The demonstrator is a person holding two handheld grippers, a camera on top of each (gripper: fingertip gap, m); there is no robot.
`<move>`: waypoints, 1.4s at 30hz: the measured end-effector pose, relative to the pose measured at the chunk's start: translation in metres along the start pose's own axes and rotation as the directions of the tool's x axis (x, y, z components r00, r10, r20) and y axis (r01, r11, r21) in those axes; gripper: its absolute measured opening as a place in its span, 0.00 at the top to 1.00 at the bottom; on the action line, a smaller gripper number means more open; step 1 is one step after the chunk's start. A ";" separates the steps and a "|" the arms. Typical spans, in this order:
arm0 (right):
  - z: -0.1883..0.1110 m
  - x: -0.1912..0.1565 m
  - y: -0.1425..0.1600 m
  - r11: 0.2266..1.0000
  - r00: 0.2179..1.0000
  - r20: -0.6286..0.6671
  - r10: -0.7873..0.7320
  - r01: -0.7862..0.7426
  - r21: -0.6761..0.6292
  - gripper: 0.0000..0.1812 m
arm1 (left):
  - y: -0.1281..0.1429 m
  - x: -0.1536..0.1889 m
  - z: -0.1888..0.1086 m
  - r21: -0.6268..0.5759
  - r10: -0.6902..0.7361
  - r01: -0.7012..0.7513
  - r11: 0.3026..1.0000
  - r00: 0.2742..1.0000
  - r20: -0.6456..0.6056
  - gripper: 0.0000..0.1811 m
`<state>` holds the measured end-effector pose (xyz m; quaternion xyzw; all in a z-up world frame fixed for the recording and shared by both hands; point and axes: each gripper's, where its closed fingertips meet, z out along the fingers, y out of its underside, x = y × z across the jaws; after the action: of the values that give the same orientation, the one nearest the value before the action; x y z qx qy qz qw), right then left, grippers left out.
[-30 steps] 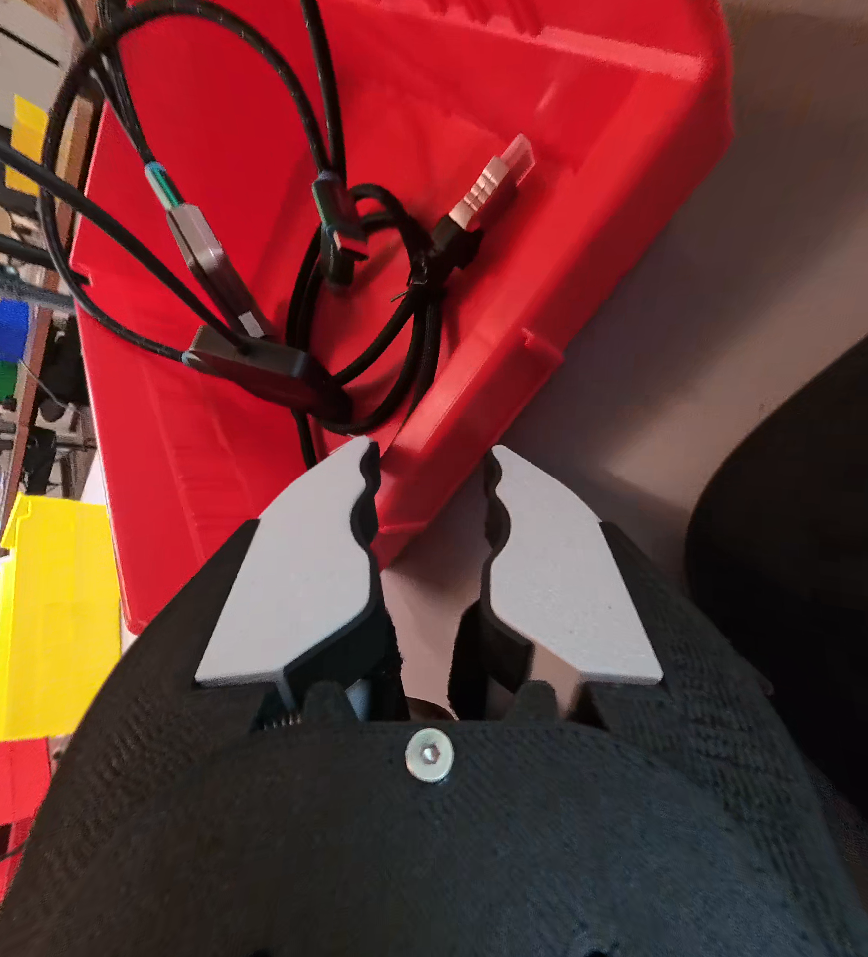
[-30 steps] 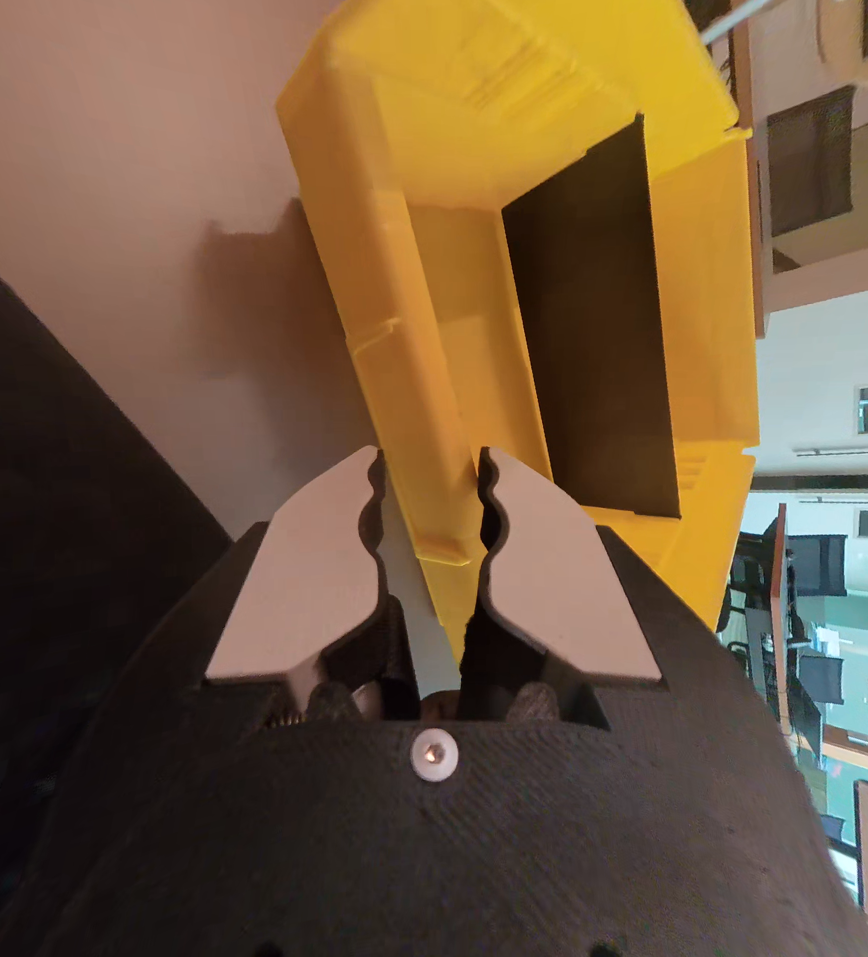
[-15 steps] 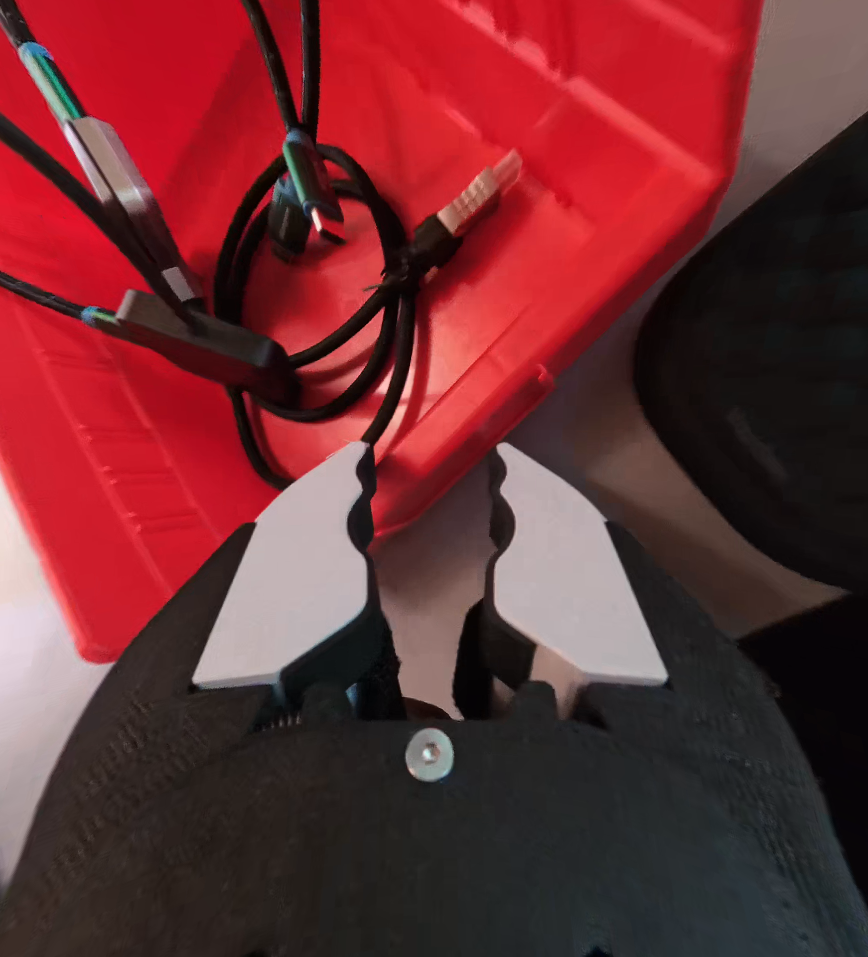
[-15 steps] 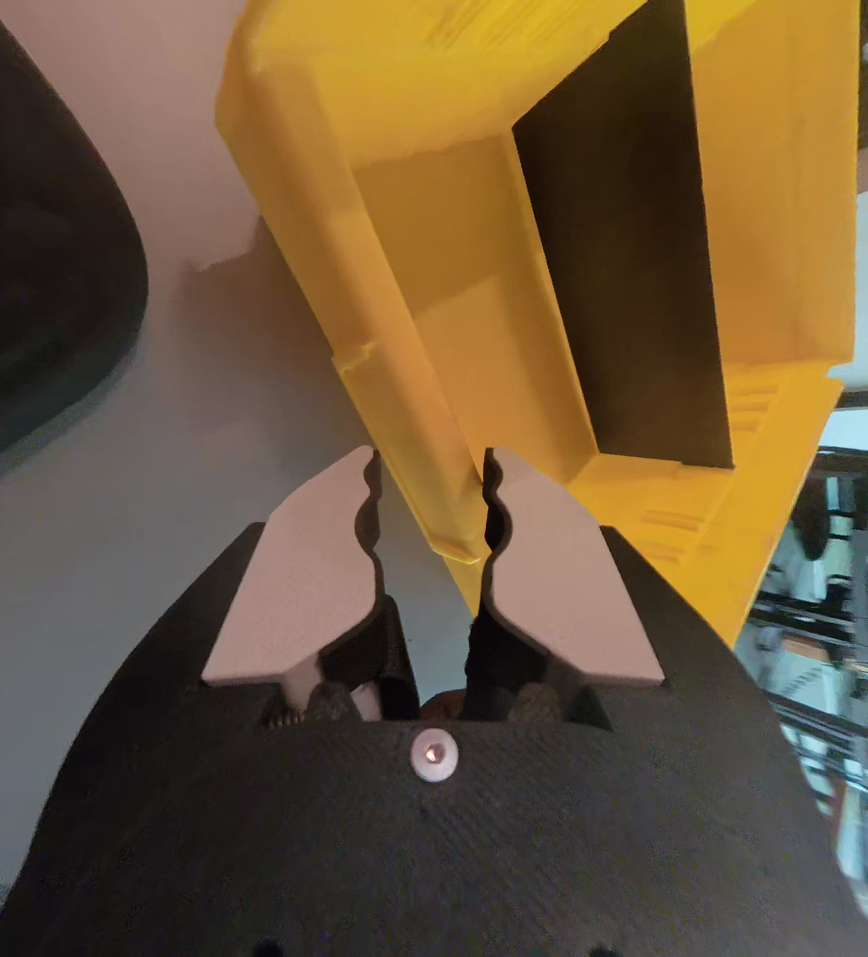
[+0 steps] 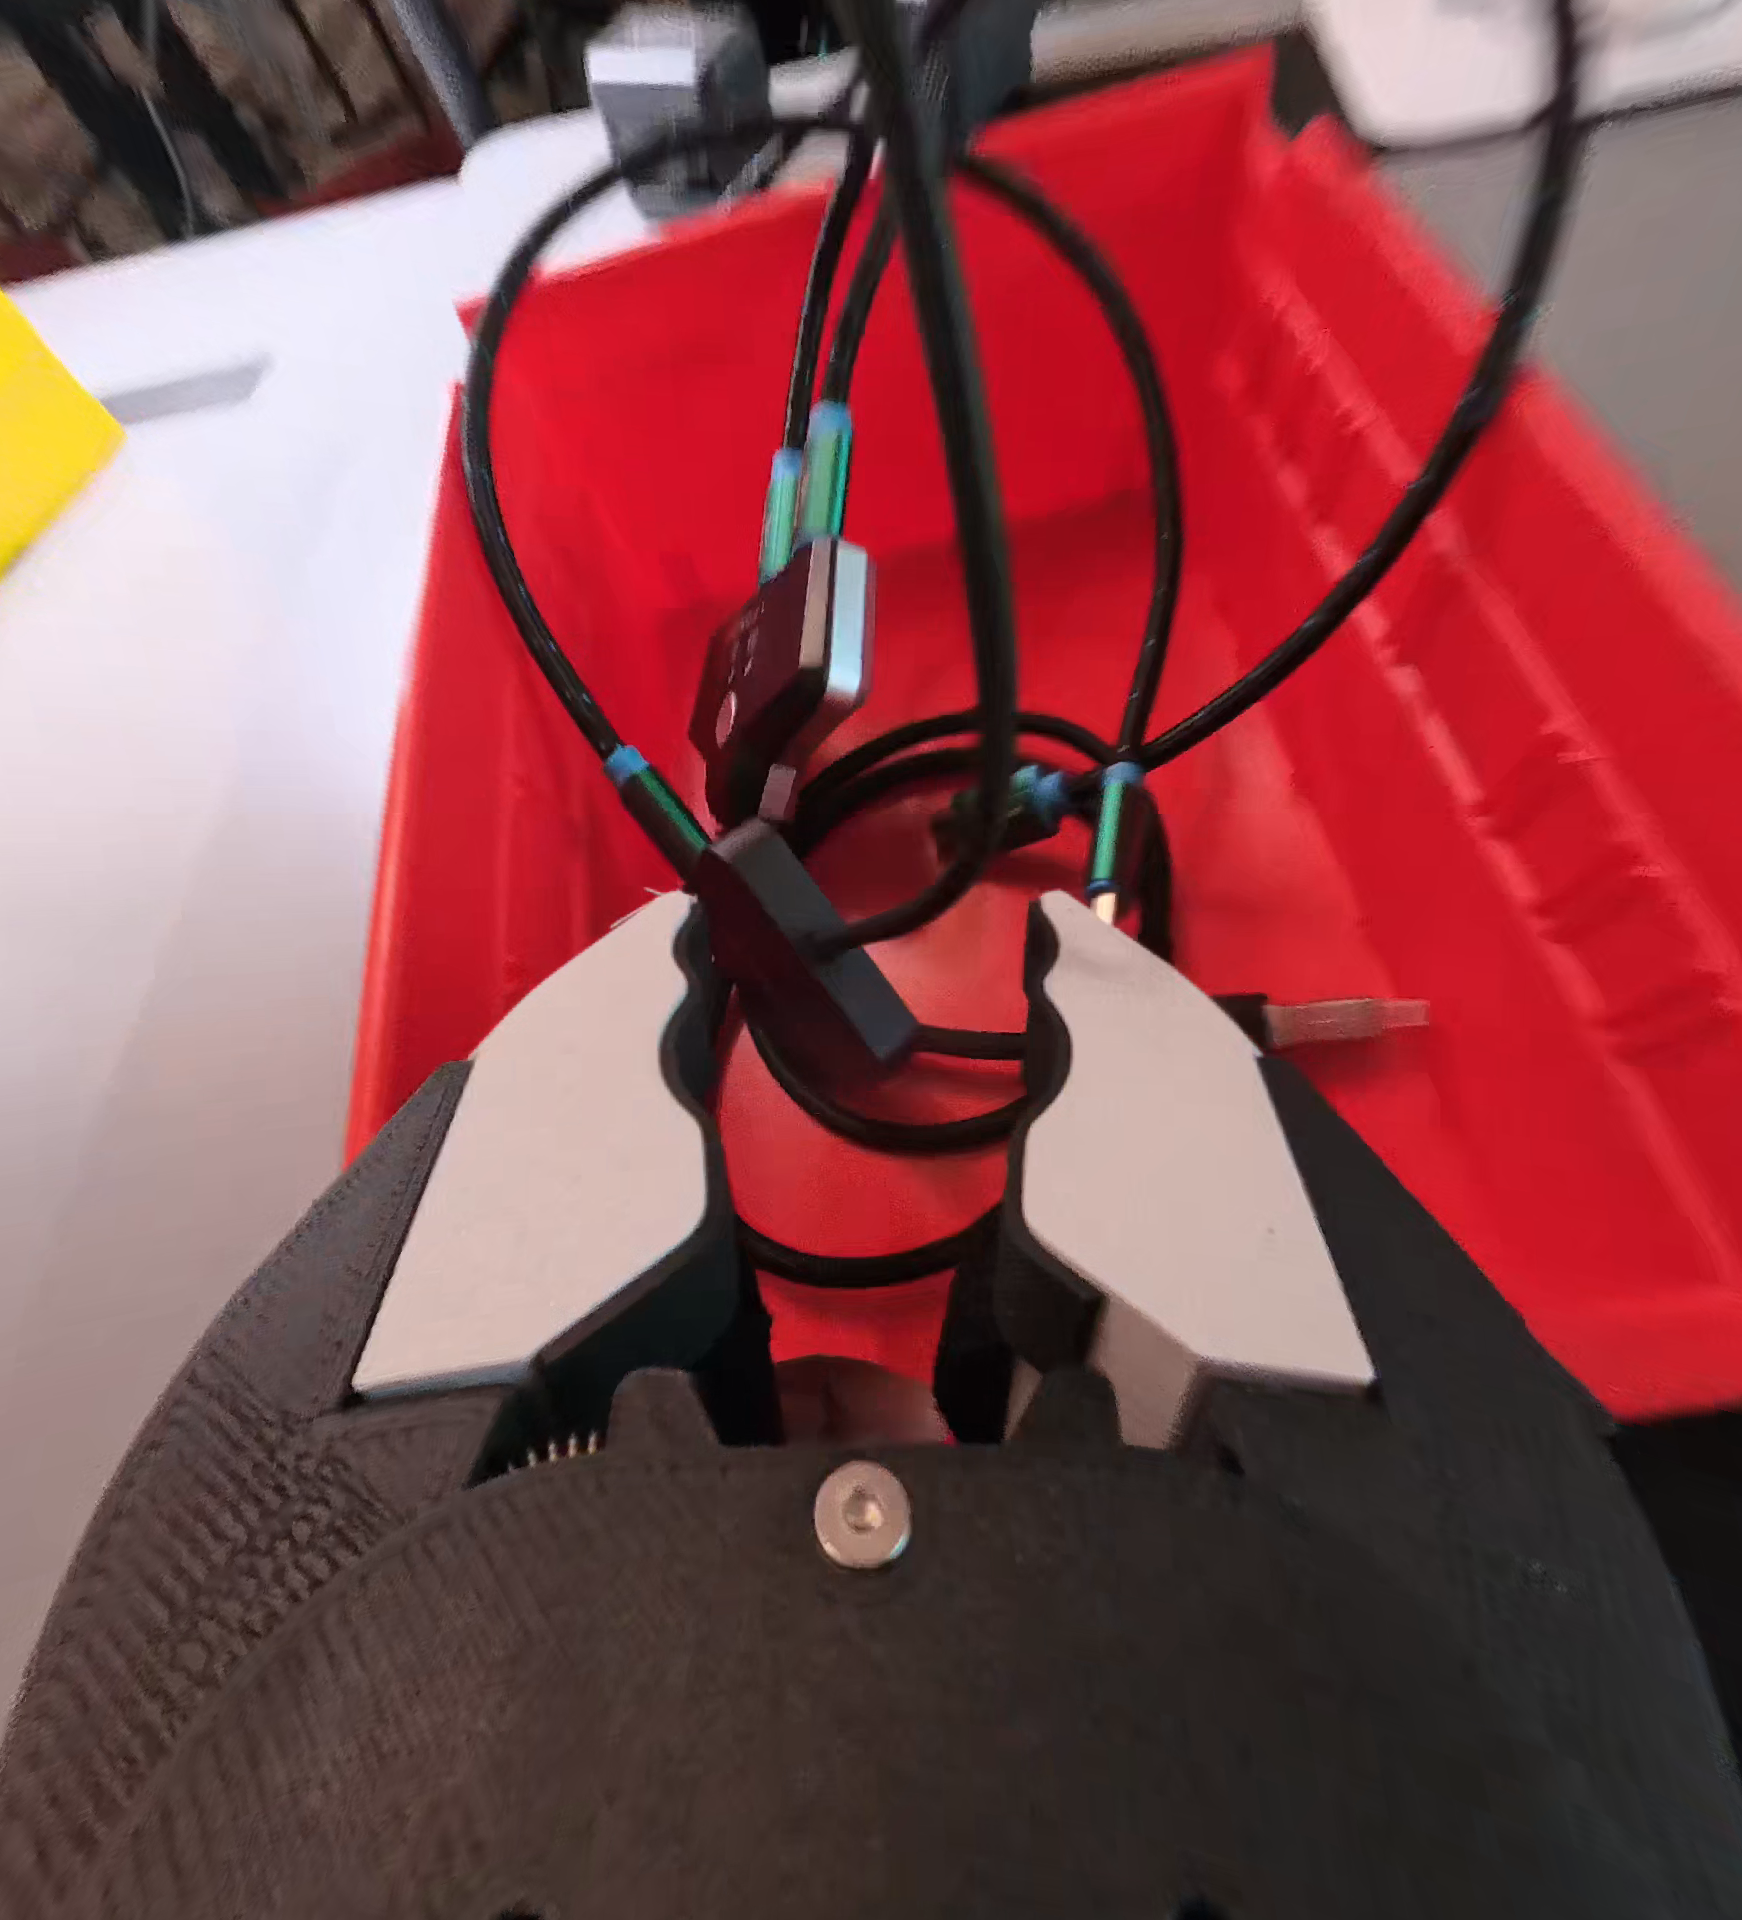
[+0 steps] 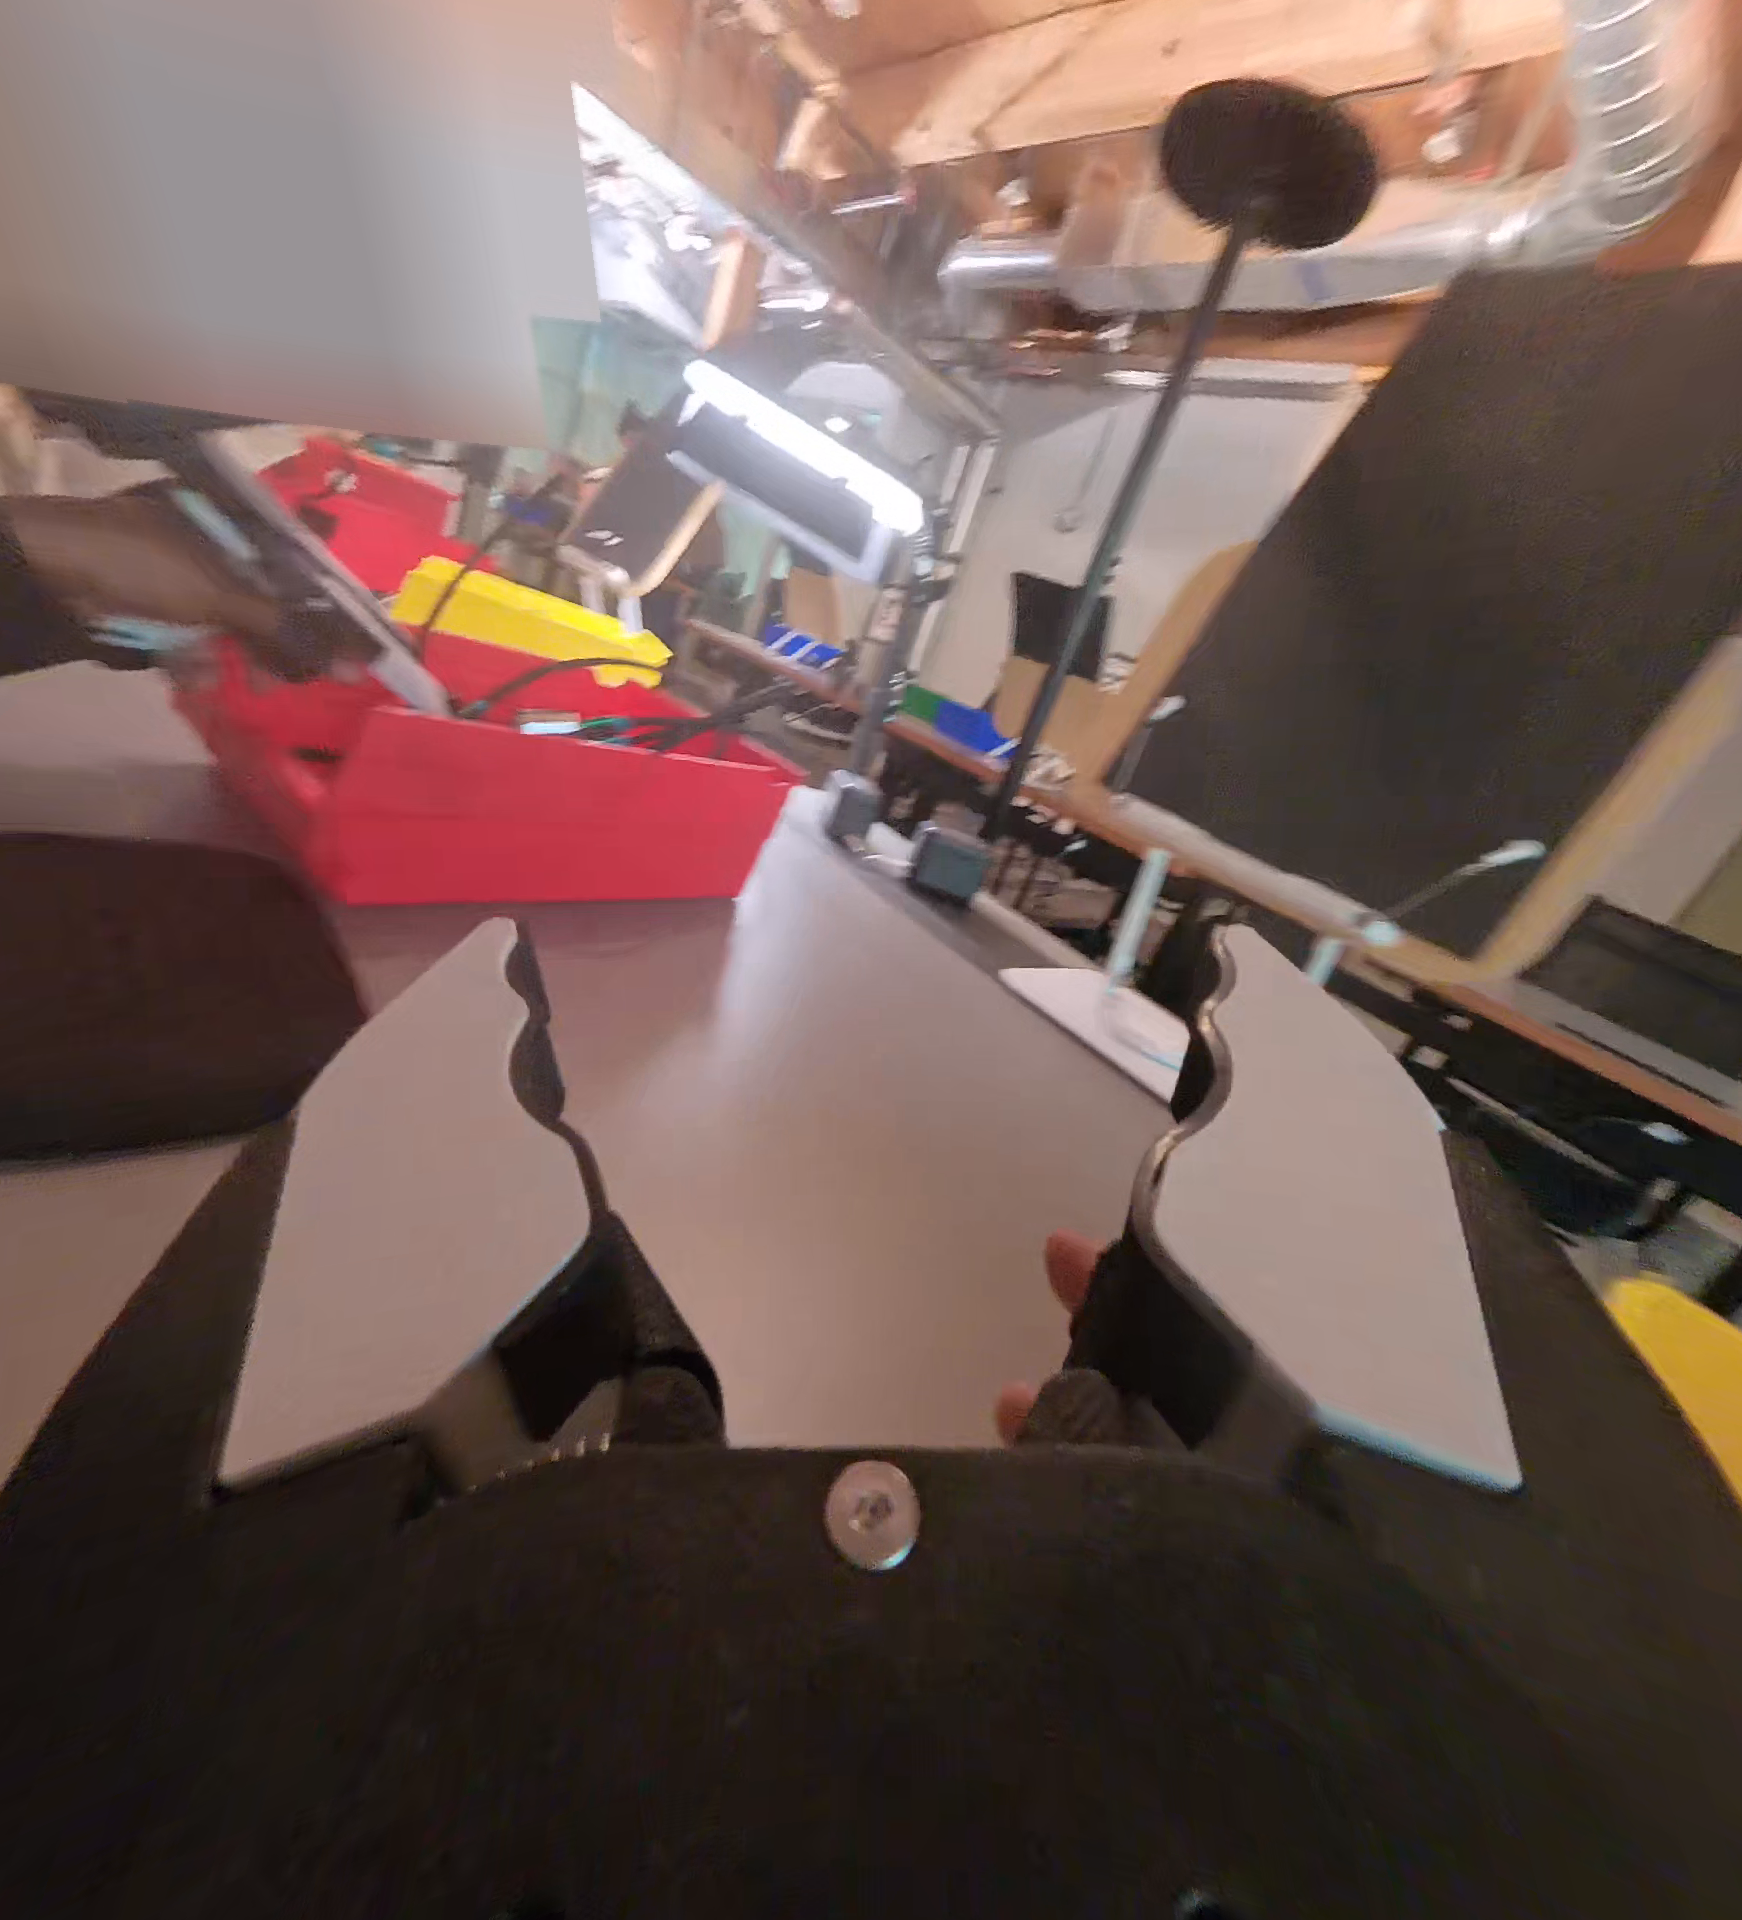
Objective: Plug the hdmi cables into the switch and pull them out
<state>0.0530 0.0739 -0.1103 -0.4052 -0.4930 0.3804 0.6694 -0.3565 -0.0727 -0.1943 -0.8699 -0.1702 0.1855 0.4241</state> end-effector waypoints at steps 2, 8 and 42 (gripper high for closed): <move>0.017 -0.029 0.012 1.000 0.997 0.073 0.004 -0.003 -0.024 0.35 | 0.019 -0.001 0.023 -0.138 0.005 -0.007 0.990 1.000 -0.015 0.68; 0.028 -0.060 0.034 0.989 0.983 0.157 -0.092 0.109 -0.103 0.35 | 0.034 -0.020 0.035 -0.267 0.107 -0.083 0.960 0.991 0.076 0.81; 0.002 -0.042 -0.026 0.689 0.660 0.390 0.642 -0.720 0.084 0.77 | -0.107 0.298 -0.187 0.338 0.339 0.623 0.706 0.122 -0.933 0.93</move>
<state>0.0443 0.0260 -0.1005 -0.4104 -0.3602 0.7212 0.4262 -0.0243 -0.0012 -0.0546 -0.5143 0.1397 -0.4311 0.7281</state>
